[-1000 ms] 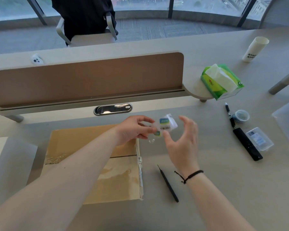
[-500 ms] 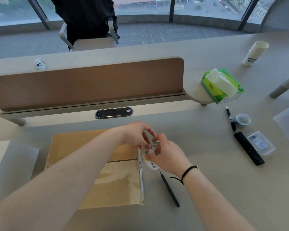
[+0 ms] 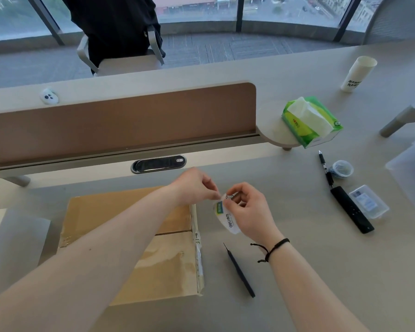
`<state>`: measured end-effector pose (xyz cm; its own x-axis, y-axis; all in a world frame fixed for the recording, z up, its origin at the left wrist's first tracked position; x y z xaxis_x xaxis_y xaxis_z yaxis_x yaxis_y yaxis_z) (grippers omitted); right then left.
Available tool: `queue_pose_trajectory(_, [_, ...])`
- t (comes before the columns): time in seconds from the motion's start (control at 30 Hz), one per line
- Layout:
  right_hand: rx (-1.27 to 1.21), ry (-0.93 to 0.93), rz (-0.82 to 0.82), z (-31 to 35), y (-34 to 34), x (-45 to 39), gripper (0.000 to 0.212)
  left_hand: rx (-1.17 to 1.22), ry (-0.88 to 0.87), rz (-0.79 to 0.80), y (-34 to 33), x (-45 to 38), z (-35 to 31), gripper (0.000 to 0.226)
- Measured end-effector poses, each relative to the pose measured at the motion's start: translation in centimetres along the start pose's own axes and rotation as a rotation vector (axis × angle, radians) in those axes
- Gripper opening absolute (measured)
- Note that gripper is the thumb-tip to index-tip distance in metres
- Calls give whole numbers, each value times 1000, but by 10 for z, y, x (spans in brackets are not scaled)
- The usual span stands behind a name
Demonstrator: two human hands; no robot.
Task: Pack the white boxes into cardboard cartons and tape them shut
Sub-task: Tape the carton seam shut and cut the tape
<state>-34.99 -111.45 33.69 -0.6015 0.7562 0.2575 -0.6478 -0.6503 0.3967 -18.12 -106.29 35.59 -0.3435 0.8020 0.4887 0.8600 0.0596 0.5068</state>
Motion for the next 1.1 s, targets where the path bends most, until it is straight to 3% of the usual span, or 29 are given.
queue_pose_trajectory(0.17, [-138, -41, -28, -7, 17, 5, 23, 55, -24, 27, -8, -4, -14, 12])
queue_pose_trajectory(0.27, [-154, -126, 17, -15, 23, 8, 36, -63, -96, 79, -12, -9, -31, 13])
queue_pose_trajectory(0.37, [-126, -167, 77, -24, 24, 12, 33, -211, -172, 138, -18, -15, -54, 7])
queue_pose_trajectory(0.47, [-119, -160, 142, -28, 22, 12, 49, -346, -217, 177, -26, -27, -76, 4])
queue_pose_trajectory(0.67, [-85, -255, 4, -40, 60, -20, 48, -439, -303, 177, -39, -61, -124, 6])
queue_pose_trajectory(0.83, [-247, -386, -33, -50, 86, -51, 37, -533, -371, 159, -54, -95, -160, 6])
queue_pose_trajectory(1.1, [-356, -470, -124, -41, 112, -105, 39, -664, -330, 73, -64, -162, -190, 20])
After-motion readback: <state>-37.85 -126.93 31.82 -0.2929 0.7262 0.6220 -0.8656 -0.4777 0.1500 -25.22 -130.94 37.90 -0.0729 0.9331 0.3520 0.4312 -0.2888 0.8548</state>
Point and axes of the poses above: each hand's wrist, its own x-axis away from the middle knuckle, its own y-axis out of the back of the hand, z = x × y, the point moved 3 cm from there along -x, towards the middle knuckle, and after that the axes turned 7 degrees about x, right-handed, at the moved point
